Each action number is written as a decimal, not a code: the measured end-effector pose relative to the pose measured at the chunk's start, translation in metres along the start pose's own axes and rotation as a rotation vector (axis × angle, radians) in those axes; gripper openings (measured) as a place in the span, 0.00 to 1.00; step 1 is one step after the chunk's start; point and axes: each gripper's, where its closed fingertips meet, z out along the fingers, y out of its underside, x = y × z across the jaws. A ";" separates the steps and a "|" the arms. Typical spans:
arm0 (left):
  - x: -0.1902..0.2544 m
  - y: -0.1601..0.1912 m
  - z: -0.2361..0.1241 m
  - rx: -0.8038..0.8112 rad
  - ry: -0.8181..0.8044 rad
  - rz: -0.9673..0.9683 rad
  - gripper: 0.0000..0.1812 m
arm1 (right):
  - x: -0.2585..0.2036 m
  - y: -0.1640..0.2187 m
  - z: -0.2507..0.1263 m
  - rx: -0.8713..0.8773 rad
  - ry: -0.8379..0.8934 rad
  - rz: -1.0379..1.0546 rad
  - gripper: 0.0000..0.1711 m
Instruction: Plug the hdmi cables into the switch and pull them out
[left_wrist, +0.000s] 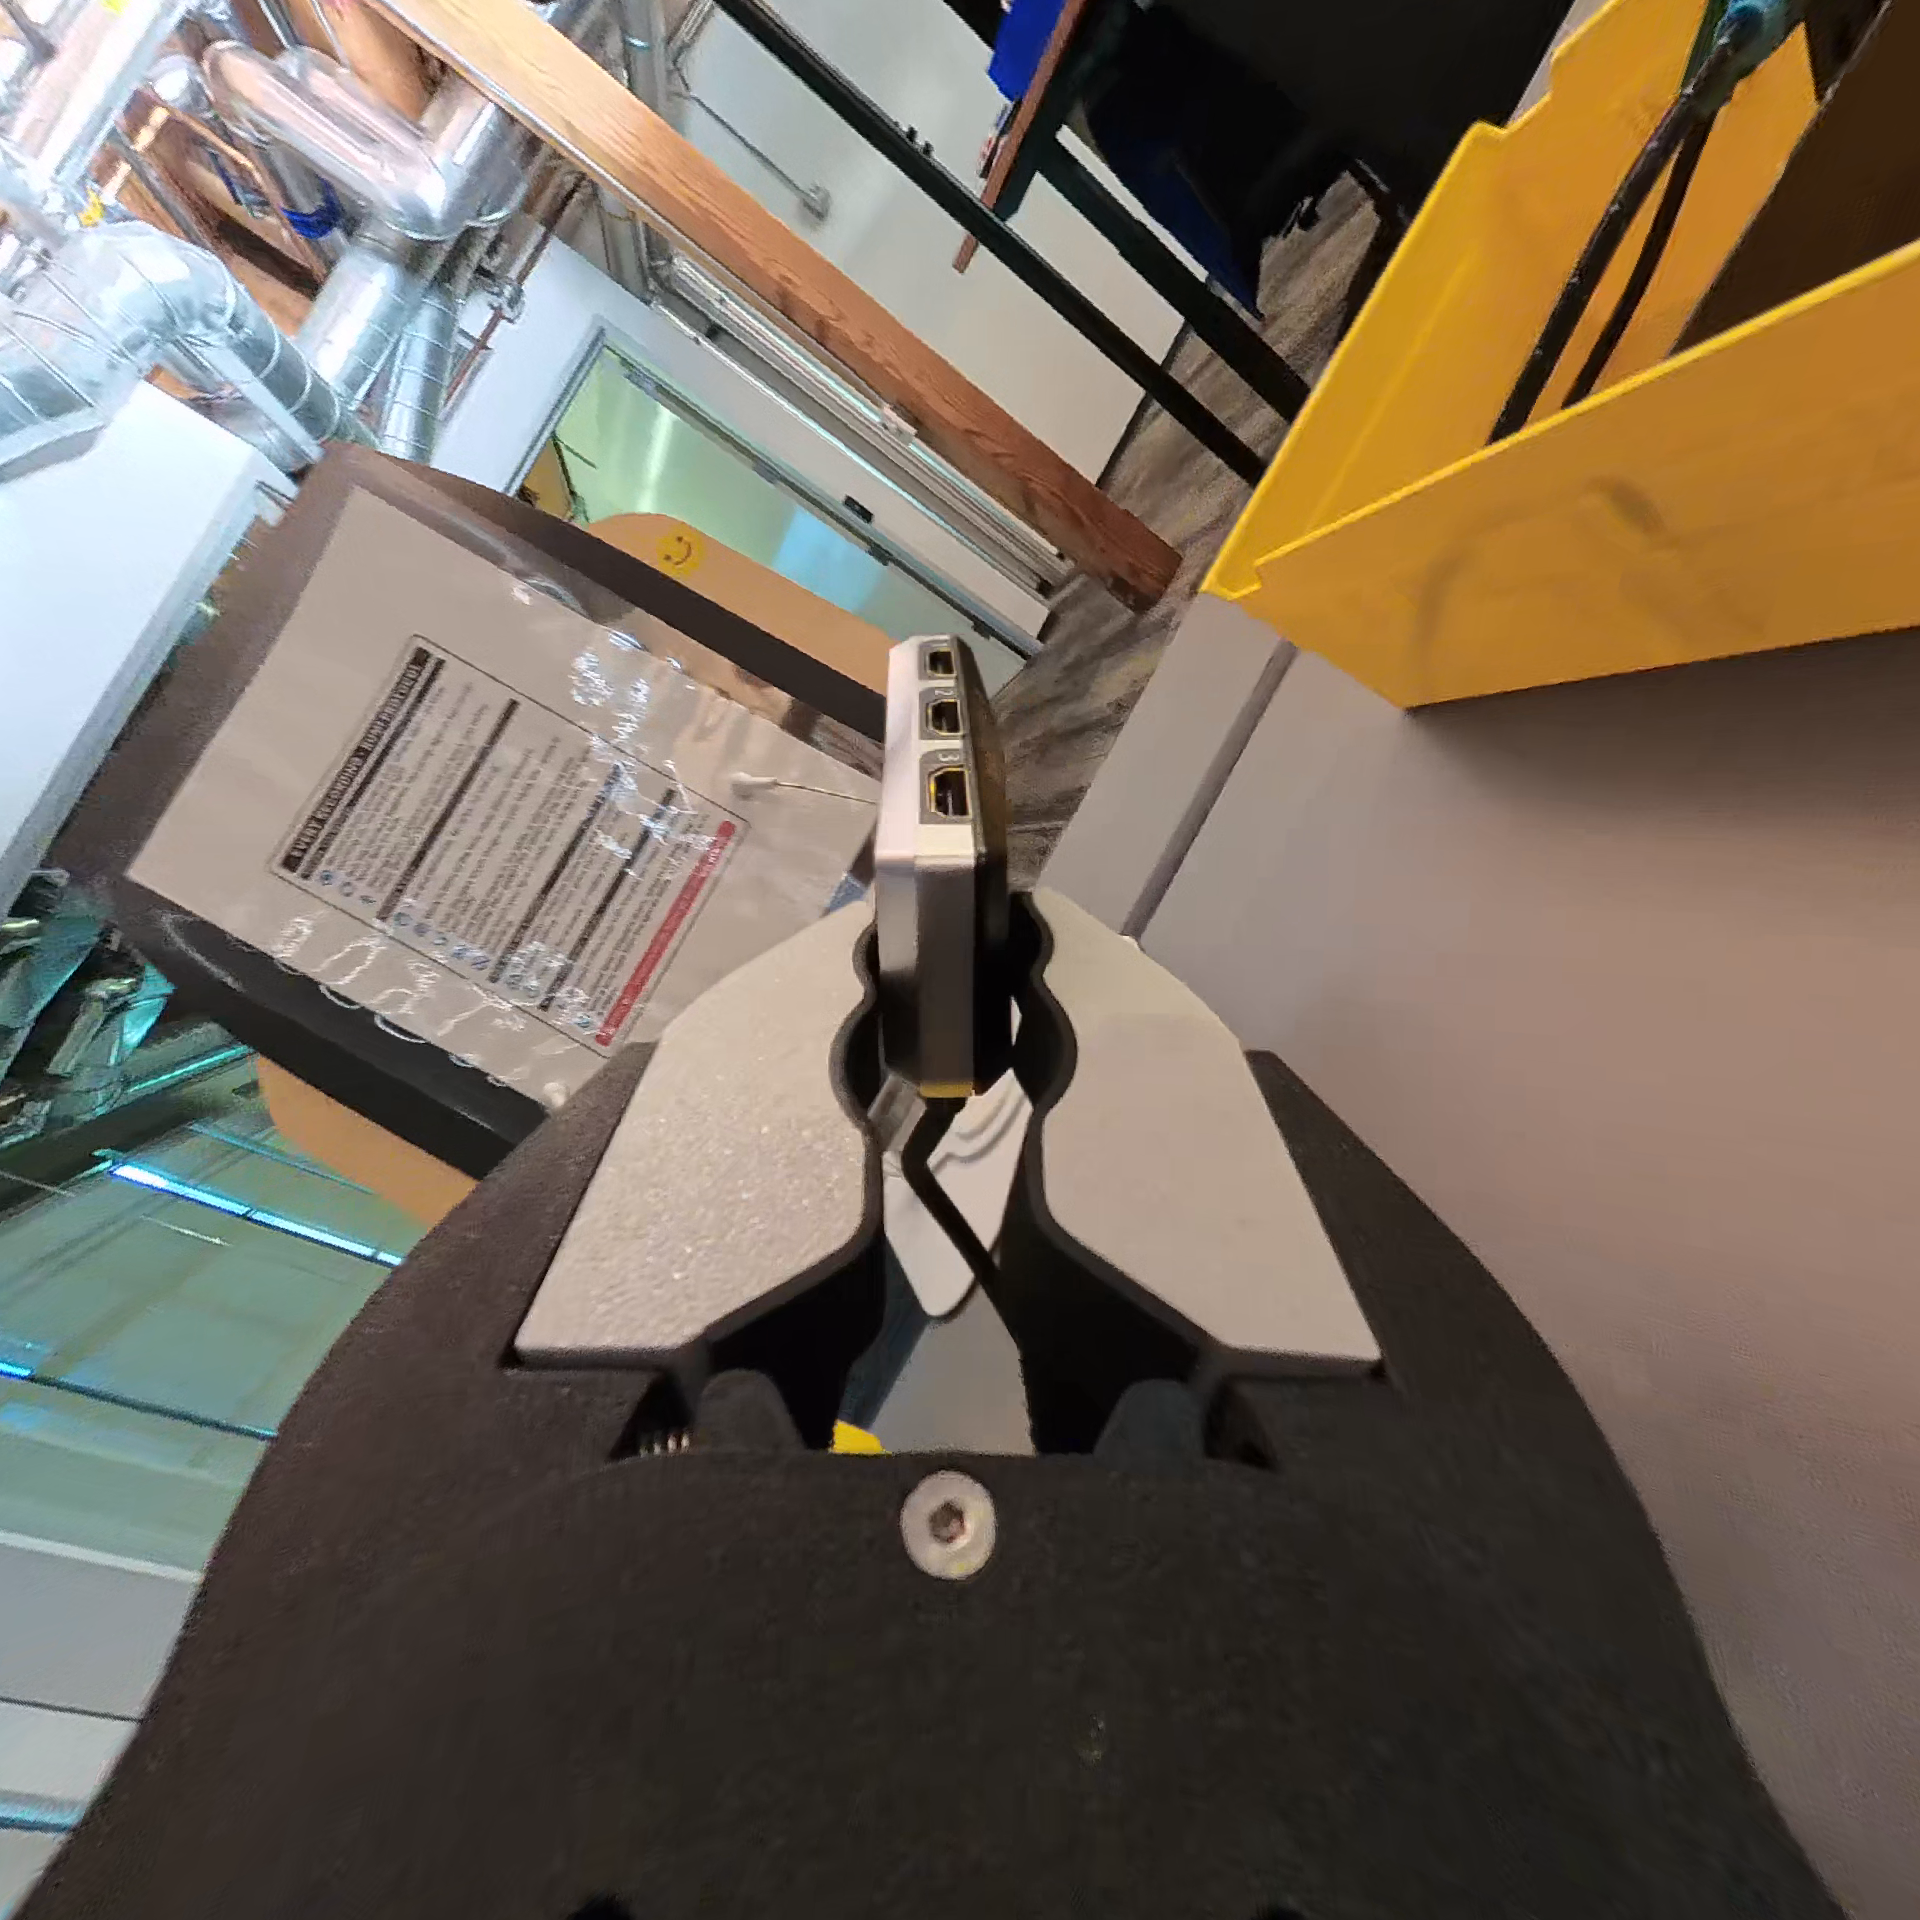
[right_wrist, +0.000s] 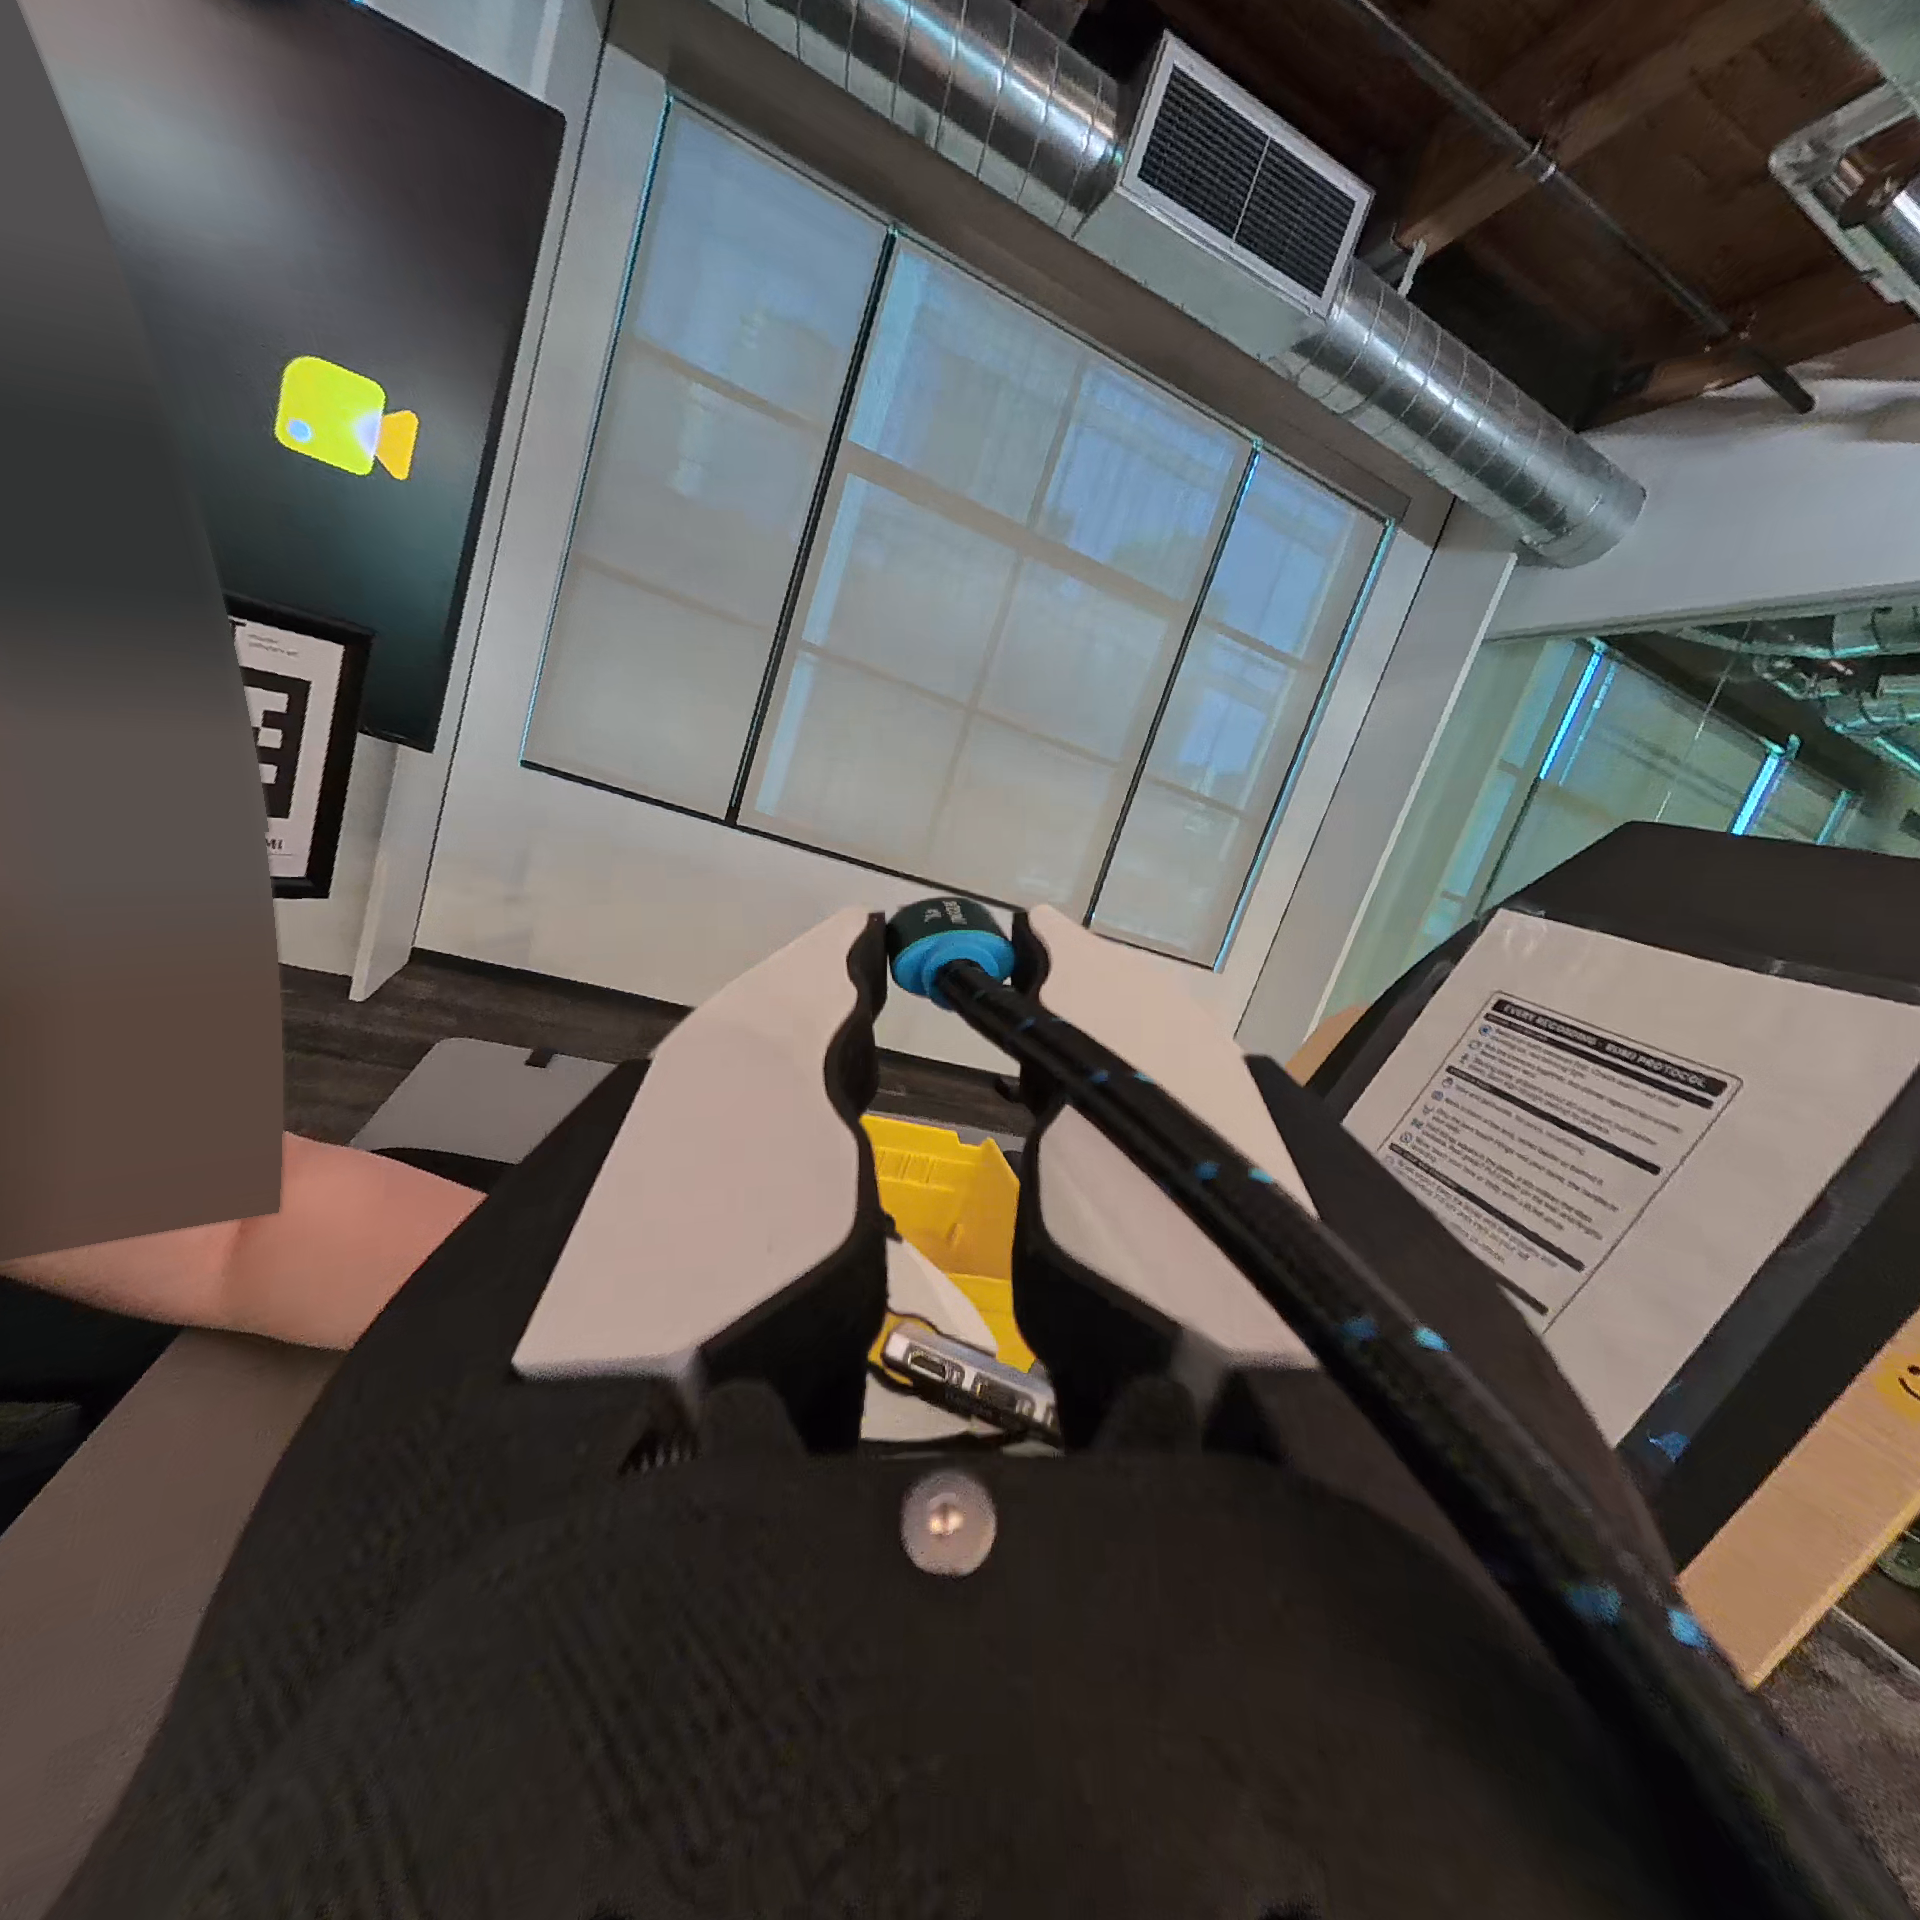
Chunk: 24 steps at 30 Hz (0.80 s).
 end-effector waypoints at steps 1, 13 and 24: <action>-0.004 -0.001 -0.002 0.002 -0.009 0.004 0.11 | 0.000 0.001 0.001 -0.003 -0.001 0.002 0.14; -0.017 -0.021 -0.018 0.091 0.109 -0.129 0.11 | -0.001 0.013 0.005 -0.065 0.001 -0.039 0.14; -0.018 -0.040 -0.056 0.189 0.525 -0.370 0.11 | -0.008 0.033 0.011 -0.177 -0.032 -0.095 0.14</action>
